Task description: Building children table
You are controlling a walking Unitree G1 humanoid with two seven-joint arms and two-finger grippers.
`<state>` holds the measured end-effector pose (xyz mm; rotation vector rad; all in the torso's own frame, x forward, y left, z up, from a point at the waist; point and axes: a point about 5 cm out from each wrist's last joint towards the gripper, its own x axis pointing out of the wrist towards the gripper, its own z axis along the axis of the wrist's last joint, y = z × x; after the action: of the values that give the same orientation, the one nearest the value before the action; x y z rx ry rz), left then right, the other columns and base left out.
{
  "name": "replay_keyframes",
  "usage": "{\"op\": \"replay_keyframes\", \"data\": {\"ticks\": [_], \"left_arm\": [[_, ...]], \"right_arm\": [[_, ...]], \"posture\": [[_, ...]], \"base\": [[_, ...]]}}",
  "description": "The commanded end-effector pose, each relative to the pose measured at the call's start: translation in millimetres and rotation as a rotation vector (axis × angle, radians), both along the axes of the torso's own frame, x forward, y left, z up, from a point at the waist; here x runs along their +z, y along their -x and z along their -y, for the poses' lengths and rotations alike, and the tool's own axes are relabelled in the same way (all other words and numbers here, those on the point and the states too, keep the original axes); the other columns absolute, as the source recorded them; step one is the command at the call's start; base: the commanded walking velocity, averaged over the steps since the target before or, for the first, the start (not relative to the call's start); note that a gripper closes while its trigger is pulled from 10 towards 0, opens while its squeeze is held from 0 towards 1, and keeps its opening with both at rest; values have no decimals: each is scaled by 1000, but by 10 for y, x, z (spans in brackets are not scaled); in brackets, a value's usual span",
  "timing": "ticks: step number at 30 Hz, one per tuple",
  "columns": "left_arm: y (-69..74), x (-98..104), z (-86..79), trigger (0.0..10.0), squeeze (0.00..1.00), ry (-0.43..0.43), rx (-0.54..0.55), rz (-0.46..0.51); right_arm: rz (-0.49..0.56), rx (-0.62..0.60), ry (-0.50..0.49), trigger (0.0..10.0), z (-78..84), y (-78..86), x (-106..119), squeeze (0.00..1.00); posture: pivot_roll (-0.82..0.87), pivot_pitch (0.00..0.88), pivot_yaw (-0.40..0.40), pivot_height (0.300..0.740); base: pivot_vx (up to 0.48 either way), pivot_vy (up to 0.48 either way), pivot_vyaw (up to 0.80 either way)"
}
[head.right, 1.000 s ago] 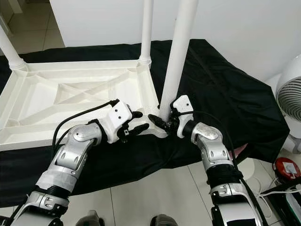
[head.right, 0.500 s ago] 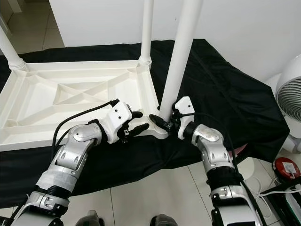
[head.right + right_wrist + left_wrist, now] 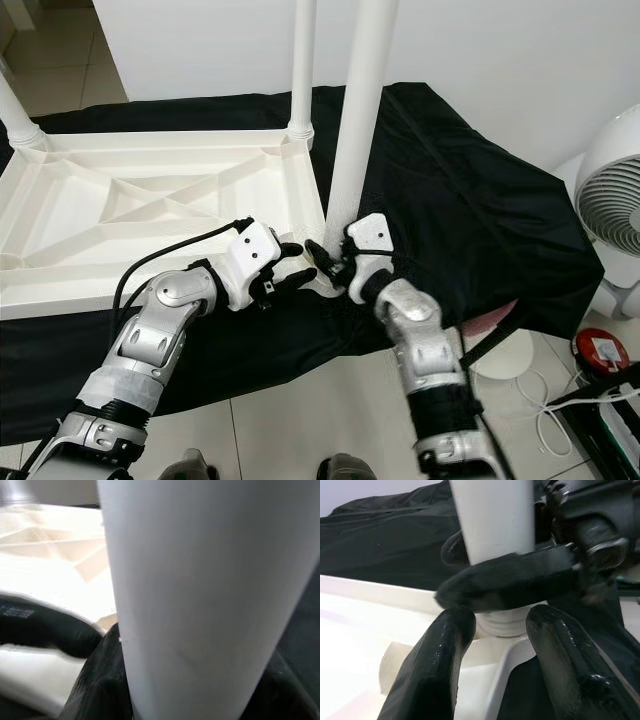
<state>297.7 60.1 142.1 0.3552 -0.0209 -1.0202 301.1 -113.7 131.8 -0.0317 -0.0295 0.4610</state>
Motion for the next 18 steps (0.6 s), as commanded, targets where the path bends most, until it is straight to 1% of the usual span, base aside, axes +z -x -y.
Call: {"op": "replay_keyframes", "data": {"ticks": [1,2,3,4,5,6,11,13,16,17,18], "left_arm": [[-42,-15,-30,10000,0,23,154,31],[-32,-23,-24,10000,0,22,151,29],[-32,-23,-24,10000,0,22,151,29],[-26,-28,-21,10000,0,21,149,28],[-26,-28,-21,10000,0,21,149,28],[-21,-31,-16,10000,0,23,148,26],[-23,-29,-11,10000,0,22,146,28],[-35,-26,-10,10000,0,21,146,29],[-44,-19,-11,10000,0,21,147,31],[-50,-12,-14,10000,0,23,150,34],[-50,-12,-14,10000,0,23,150,34]], "right_arm": [[-40,-167,2,10000,-30,11,-63,0],[-39,-236,0,10000,-70,30,-65,0],[-39,-236,0,10000,-70,30,-65,0],[-39,-281,0,10000,-97,47,-63,0],[-39,-281,0,10000,-97,47,-63,0],[-38,-268,-5,10000,-209,95,-60,0],[-35,-285,-18,10000,-171,91,-36,0],[-43,-295,-18,10000,-104,65,-25,0],[-45,-295,-13,10000,-90,57,-16,0],[-44,-295,-6,10000,-78,46,-8,47],[-44,-295,-6,10000,-78,46,-8,47]], "posture": [[-15,0,-44,740],[-15,0,-44,740],[-15,0,-44,740],[-15,0,-44,740],[-15,0,-44,740],[-12,0,-49,740],[-16,0,-50,740],[-17,0,-51,740],[-17,0,-51,740],[-19,0,-49,740],[-19,0,-49,740]], "base": [[0,0,0],[0,0,0],[0,0,0],[0,0,0],[0,0,0],[0,0,0],[0,0,0],[0,0,0],[0,0,0],[0,0,0],[0,0,0]]}}
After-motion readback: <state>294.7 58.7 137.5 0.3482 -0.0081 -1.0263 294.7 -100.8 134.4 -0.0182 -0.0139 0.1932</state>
